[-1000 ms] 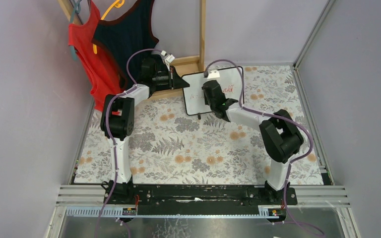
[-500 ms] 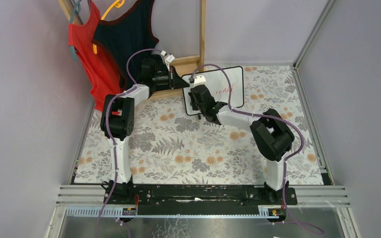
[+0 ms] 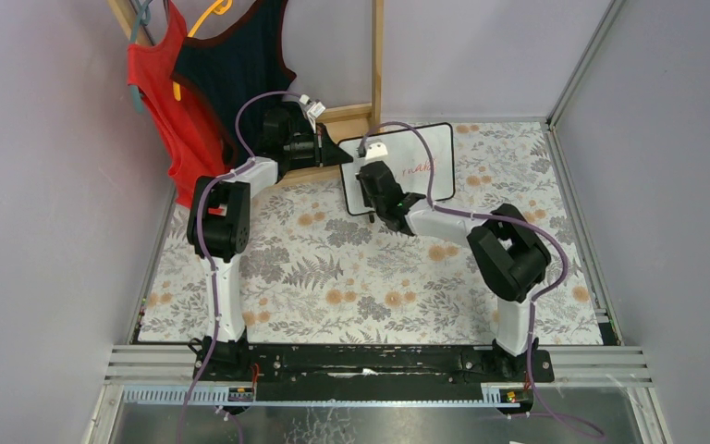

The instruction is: Erase the whiteboard

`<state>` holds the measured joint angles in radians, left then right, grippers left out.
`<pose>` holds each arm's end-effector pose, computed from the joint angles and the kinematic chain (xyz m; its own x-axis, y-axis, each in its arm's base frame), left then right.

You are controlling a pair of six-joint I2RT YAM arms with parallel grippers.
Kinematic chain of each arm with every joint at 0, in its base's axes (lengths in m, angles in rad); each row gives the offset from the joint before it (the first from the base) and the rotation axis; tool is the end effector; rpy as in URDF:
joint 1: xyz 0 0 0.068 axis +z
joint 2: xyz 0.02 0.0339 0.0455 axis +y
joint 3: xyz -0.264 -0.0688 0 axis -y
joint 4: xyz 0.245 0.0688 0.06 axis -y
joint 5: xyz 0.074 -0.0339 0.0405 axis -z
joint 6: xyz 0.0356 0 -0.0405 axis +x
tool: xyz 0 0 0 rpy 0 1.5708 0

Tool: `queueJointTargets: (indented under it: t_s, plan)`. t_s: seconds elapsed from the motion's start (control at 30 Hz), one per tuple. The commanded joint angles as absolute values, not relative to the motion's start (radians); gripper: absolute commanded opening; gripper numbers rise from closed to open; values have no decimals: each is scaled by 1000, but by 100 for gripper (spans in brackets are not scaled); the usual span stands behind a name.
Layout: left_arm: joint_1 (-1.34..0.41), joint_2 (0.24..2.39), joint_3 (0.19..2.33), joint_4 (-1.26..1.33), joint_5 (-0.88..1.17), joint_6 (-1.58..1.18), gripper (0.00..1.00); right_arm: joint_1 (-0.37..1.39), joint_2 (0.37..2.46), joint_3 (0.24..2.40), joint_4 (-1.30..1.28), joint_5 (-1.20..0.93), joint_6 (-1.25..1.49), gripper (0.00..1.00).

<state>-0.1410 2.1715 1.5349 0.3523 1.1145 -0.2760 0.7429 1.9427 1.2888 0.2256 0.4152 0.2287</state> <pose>0.4786 -0.1002 0.2087 -0.5165 -0.0480 -0.8549 0.8047 0.3140 -0.5038 0.3366 0.2896 0.2138 -0.3770 -0.0646 -0.9240 -0.2703 0.9618 0.0431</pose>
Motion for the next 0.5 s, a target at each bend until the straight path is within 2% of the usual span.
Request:
queueJointTargets:
  t_s: [0.0, 0.2, 0.47]
  plan:
    - [-152, 2205, 1490, 196, 1073, -188, 0, 642, 1850, 1209, 262, 539, 214, 0]
    - [-152, 2203, 1489, 191, 1073, -184, 0, 552, 1772, 1134, 270, 533, 211, 0]
    - [-152, 2201, 1483, 192, 1074, -183, 0, 569, 1795, 1178, 258, 445, 236, 0]
